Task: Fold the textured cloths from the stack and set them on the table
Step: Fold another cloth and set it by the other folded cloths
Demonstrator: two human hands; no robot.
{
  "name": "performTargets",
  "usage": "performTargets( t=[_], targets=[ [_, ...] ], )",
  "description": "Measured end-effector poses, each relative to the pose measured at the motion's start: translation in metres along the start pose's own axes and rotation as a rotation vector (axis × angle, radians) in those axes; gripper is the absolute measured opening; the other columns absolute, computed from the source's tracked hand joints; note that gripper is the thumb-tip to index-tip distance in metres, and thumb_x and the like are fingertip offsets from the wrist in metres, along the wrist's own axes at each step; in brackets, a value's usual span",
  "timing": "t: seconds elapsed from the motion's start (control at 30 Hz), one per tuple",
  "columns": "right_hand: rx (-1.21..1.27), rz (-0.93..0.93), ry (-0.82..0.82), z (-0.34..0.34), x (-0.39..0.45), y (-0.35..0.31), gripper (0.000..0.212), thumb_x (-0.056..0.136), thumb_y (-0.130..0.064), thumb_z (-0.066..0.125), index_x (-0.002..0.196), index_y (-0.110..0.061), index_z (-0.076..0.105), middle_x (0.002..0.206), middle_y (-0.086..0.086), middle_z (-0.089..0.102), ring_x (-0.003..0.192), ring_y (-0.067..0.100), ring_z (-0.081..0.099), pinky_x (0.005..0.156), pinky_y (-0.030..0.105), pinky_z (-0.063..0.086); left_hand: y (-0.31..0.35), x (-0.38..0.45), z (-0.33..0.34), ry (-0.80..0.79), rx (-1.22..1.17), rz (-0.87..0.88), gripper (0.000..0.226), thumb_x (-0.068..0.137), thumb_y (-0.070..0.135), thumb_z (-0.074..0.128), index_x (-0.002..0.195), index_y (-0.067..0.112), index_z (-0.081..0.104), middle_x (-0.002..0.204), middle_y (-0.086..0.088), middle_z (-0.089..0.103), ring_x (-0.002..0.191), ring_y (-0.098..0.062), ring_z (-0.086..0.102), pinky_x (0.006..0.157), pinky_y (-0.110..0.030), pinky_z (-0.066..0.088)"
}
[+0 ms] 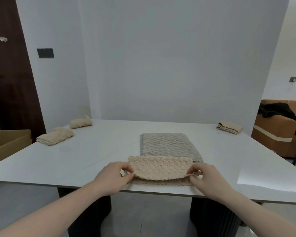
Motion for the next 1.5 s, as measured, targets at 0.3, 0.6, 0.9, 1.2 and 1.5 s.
performTargets(
  t=[0.3, 0.6, 0.9, 1.2, 1.5],
  targets=[
    [-0.024, 0.004, -0.065, 0.010, -0.007, 0.006, 0.008, 0.078, -0.045, 0.068, 0.078, -0.038, 0.074, 0.092, -0.024, 0.067, 0.099, -0.004, 0.058, 0.090, 0.024, 0.048, 0.012, 0.004, 0.001, -0.098, 0.009, -0.065, 0.031, 0.076, 0.060, 0.070, 0.094, 0.035, 0.071, 0.097, 0.003, 0.062, 0.090, -0.011, 0.061, 0.085, -0.030, 0.051],
    [-0.028, 0.128, 0.078, 0.022, 0.036, 0.014, 0.022, 0.090, -0.038, 0.065, 0.111, -0.034, 0.070, 0.120, -0.015, 0.060, 0.120, 0.011, 0.054, 0.100, 0.025, 0.040, 0.085, 0.040, 0.055, -0.091, 0.195, 0.218, 0.061, 0.089, 0.062, 0.050, 0.145, 0.038, 0.049, 0.155, 0.011, 0.036, 0.144, -0.015, 0.033, 0.121, -0.038, 0.027],
    [-0.226, 0.238, 0.051, 0.046, 0.034, 0.033, 0.059, 0.096, -0.057, 0.047, 0.149, -0.033, 0.039, 0.147, -0.006, 0.045, 0.137, 0.021, 0.041, 0.113, 0.040, 0.035, 0.077, 0.068, 0.115, -0.221, 0.394, 0.169, 0.085, 0.089, 0.080, 0.020, 0.162, 0.040, 0.003, 0.171, 0.009, -0.008, 0.157, -0.018, -0.015, 0.125, -0.052, -0.012],
    [-0.228, 0.331, 0.025, 0.043, 0.035, 0.036, 0.082, 0.094, -0.063, 0.043, 0.161, -0.024, 0.019, 0.161, -0.002, 0.034, 0.146, 0.025, 0.031, 0.119, 0.043, 0.026, 0.071, 0.069, 0.120, -0.205, 0.408, 0.173, 0.086, 0.088, 0.081, 0.017, 0.161, 0.041, -0.003, 0.168, 0.008, -0.021, 0.155, -0.018, -0.023, 0.124, -0.054, -0.015],
    [0.032, 0.465, 0.097, 0.033, 0.033, 0.049, 0.069, 0.091, -0.052, 0.057, 0.152, -0.024, 0.042, 0.132, 0.001, 0.064, 0.138, 0.024, 0.042, 0.114, 0.040, 0.035, 0.074, 0.065, 0.116, -0.188, 0.375, 0.199, 0.084, 0.088, 0.080, 0.018, 0.161, 0.041, 0.009, 0.171, 0.013, -0.001, 0.157, -0.014, -0.010, 0.124, -0.054, -0.015]
  ],
)
Point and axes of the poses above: each hand's wrist, its own x-axis towards the middle knuckle, its own z-axis out of the palm, y = z × x, the point moved 8 cm from there along x, towards the middle knuckle
